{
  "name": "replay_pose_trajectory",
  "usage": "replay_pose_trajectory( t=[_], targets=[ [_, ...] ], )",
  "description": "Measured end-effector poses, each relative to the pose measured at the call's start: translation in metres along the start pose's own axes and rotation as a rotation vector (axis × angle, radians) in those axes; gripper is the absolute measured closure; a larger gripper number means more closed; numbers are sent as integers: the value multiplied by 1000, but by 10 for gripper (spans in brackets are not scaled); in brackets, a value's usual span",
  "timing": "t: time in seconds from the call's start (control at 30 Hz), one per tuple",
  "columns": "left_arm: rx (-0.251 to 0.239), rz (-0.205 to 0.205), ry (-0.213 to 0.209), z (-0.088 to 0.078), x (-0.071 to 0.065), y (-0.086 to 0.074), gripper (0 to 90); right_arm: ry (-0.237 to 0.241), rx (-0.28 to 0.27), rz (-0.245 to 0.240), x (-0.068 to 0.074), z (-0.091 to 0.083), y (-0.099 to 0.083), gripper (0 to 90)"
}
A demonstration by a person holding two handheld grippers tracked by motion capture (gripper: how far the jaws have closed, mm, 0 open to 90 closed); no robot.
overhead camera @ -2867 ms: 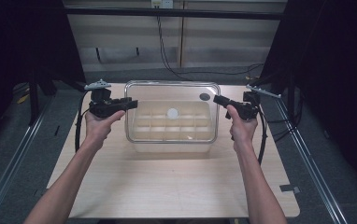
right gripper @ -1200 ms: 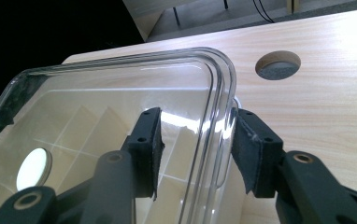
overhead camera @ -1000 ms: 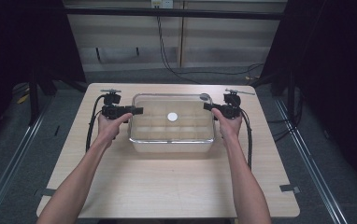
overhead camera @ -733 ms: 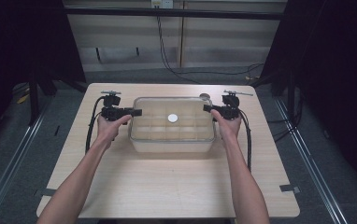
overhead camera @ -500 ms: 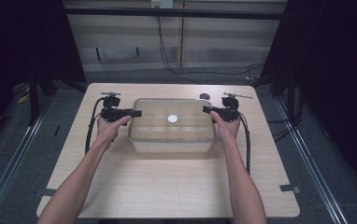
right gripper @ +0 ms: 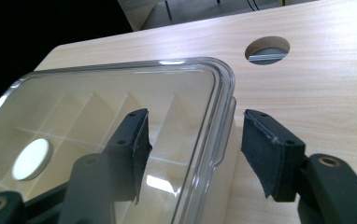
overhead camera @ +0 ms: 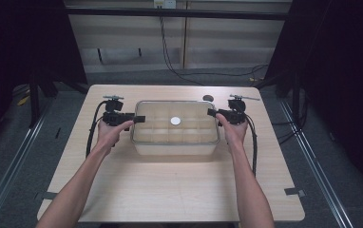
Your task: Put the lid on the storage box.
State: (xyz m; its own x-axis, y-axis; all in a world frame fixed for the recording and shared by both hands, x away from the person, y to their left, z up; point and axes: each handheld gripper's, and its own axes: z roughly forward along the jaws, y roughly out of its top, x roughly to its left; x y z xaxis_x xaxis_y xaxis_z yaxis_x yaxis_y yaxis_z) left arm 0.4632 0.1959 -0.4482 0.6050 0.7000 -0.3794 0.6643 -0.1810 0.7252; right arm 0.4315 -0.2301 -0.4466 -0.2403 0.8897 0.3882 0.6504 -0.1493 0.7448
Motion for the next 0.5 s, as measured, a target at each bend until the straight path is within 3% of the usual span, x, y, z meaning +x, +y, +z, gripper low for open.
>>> replay_pose_trajectory(
  t=[0.13, 0.3, 0.4, 0.5],
  targets=[
    [-23, -19, 2, -9, -4, 0, 327, 33, 2, -16, 3, -10, 1, 407],
    [-33, 6, 5, -19, -11, -4, 305, 33, -10, -45, 8, -24, 0, 396],
    [-35, 38, 19, -26, -16, -6, 334, 43, -17, -55, 11, -31, -1, 395],
    [-43, 60, 6, -32, -19, -9, 419, 49, -19, -76, 15, -38, -3, 401]
  ],
)
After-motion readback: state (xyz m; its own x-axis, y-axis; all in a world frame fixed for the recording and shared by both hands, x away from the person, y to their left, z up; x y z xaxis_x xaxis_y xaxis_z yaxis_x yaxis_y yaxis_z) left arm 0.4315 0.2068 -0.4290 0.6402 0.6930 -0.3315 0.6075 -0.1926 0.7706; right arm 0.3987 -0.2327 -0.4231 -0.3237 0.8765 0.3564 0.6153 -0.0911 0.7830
